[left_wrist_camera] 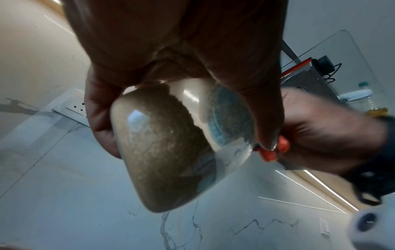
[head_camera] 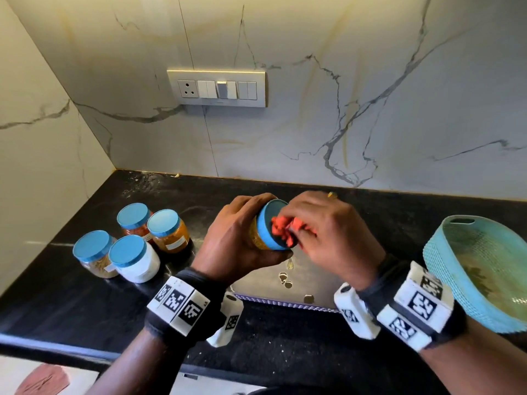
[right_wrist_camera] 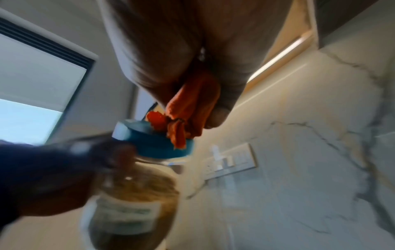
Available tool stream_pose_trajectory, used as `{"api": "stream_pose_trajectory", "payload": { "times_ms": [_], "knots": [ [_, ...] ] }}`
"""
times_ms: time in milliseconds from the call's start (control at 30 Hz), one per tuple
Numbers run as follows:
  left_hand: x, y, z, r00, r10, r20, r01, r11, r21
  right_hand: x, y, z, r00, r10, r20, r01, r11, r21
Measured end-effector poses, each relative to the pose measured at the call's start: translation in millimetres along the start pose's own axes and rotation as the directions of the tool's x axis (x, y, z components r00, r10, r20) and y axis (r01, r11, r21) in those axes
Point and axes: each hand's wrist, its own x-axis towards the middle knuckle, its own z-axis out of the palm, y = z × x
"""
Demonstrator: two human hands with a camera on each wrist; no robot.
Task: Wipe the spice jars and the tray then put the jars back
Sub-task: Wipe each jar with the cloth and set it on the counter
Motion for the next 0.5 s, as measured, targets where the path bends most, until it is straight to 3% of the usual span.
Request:
{"api": "stream_pose_trajectory", "payload": {
  "times_ms": [100, 267, 400, 500],
  "knots": [
    [0, 4, 3, 1.000, -0.017, 0.011, 0.018, 1.000, -0.018, 3, 20, 1, 0.984, 0.156, -0.089, -0.157, 0.988, -0.003],
    [0, -1, 2, 1.000, 0.025, -0.016, -0.026, 0.999, -0.037, -18, -7, 0, 1.000, 0.003, 0.027, -0.004, 0.998, 0.059],
    [1, 0, 8, 1.000, 0.011, -0.011, -0.012, 1.000, -0.028, -15, 21, -2, 0.987, 0.151, -0.057, -0.152, 0.988, -0.008],
    [2, 1, 9, 1.000, 0.005, -0.020, -0.006, 0.999, -0.050, -23, 5, -2, 0.993, 0.114, -0.033, -0.113, 0.993, 0.024]
  ]
}}
